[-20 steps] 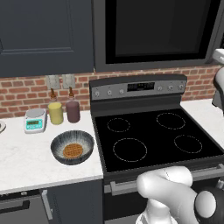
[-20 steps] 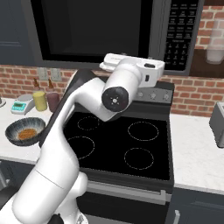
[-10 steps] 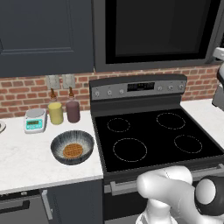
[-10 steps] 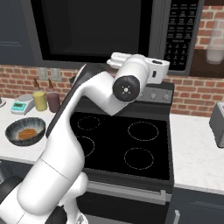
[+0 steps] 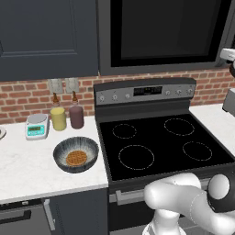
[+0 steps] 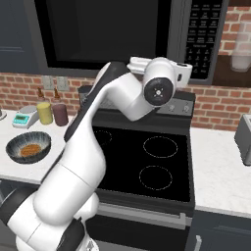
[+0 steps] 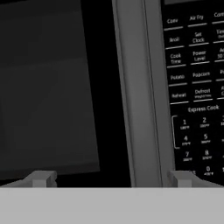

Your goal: Open the microwave, place the bowl with waffle inside the microwave, then close the microwave door and turn it on.

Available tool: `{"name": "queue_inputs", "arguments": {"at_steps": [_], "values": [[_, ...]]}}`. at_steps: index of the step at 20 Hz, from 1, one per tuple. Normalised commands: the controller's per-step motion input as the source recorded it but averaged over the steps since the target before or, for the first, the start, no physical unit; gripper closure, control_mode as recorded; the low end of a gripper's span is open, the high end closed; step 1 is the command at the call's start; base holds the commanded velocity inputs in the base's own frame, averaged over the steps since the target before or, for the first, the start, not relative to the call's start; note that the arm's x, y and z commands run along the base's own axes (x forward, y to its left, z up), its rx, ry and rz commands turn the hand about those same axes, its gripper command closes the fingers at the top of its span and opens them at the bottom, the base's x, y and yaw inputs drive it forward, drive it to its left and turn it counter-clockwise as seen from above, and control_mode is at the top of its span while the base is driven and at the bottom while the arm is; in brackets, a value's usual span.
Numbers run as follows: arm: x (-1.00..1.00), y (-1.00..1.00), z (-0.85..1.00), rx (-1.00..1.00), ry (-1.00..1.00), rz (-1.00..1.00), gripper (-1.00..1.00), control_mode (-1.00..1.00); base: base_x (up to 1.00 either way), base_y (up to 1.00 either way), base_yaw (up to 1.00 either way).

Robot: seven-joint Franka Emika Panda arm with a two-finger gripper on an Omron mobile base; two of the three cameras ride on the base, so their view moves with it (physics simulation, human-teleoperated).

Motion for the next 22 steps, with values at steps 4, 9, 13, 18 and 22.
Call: {"name": "queue_inputs", "arguments": {"at_steps": [4, 9, 13, 18, 22], "values": [[0.04, -0.36, 0.0, 0.0, 0.0, 0.05, -1.0, -1.0, 0.0, 0.0, 0.0], [0.02, -0.28, 0.0, 0.0, 0.0, 0.0, -1.0, -1.0, 0.0, 0.0, 0.0], [0.09, 0.0, 0.0, 0.0, 0.0, 0.0, -1.0, -1.0, 0.0, 0.0, 0.0], [0.22, 0.01, 0.0, 0.0, 0.0, 0.0, -1.0, -1.0, 0.0, 0.0, 0.0], [0.29, 0.0, 0.0, 0.0, 0.0, 0.0, -1.0, -1.0, 0.0, 0.0, 0.0]]}}
